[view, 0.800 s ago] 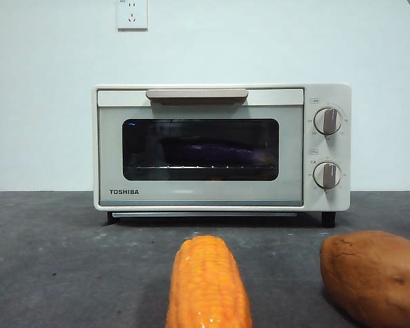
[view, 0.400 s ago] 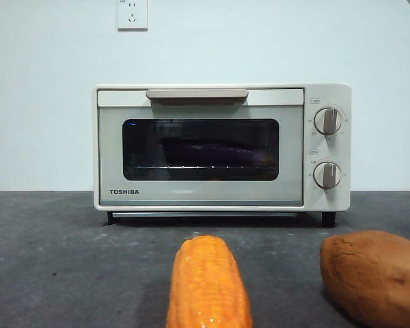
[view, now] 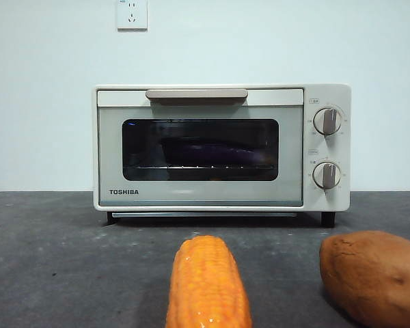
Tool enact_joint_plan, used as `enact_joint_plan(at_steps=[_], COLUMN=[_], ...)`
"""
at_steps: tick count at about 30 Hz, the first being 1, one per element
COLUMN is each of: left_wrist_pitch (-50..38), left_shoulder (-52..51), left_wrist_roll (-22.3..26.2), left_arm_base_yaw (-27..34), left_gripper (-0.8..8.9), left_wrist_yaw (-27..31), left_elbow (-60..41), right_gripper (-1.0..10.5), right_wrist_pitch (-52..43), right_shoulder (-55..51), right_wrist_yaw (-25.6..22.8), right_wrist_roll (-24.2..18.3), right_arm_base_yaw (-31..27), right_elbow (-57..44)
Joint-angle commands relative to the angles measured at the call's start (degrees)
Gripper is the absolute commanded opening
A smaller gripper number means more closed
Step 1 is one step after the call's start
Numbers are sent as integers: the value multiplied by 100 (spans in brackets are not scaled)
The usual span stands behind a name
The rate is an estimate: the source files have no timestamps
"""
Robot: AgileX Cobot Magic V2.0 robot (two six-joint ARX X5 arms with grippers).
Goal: Take the eggplant from the table,put the eggplant in the oven
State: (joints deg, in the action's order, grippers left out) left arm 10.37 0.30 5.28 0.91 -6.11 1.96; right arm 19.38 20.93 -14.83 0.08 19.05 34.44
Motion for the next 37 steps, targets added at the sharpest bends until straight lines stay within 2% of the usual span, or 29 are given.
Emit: enact_joint_plan(at_steps=[1,7,10,19,23,37], left_wrist_pitch=[31,31,31,31,33,35], left_shoulder=[-11,-11,-11,-11,-11,-11], left_wrist_roll=[68,68,68,68,68,68], left_arm_base_yaw=[4,4,4,4,4,4], left_gripper=[6,6,6,6,6,6], left_wrist_yaw=[-4,-4,-4,-4,-4,-4], left_elbow=[-90,-90,-90,-90,-90,-87], right_gripper=[3,3,3,3,3,3], right_wrist_pitch=[-35,-46,-111,-474,-876,-1034], right_shoulder=[-542,-1187,-1377,-1961,-2072,-2072], right_wrist_yaw=[90,1143,1355,1486,1508,1482], right_wrist_roll=[-160,-160,-162,-44,155,232], right_arm_base_yaw=[-463,-1613,-1928,-2041,-2037,-2037], right_elbow=[35,-415,-968,-2802,-3322,-3383])
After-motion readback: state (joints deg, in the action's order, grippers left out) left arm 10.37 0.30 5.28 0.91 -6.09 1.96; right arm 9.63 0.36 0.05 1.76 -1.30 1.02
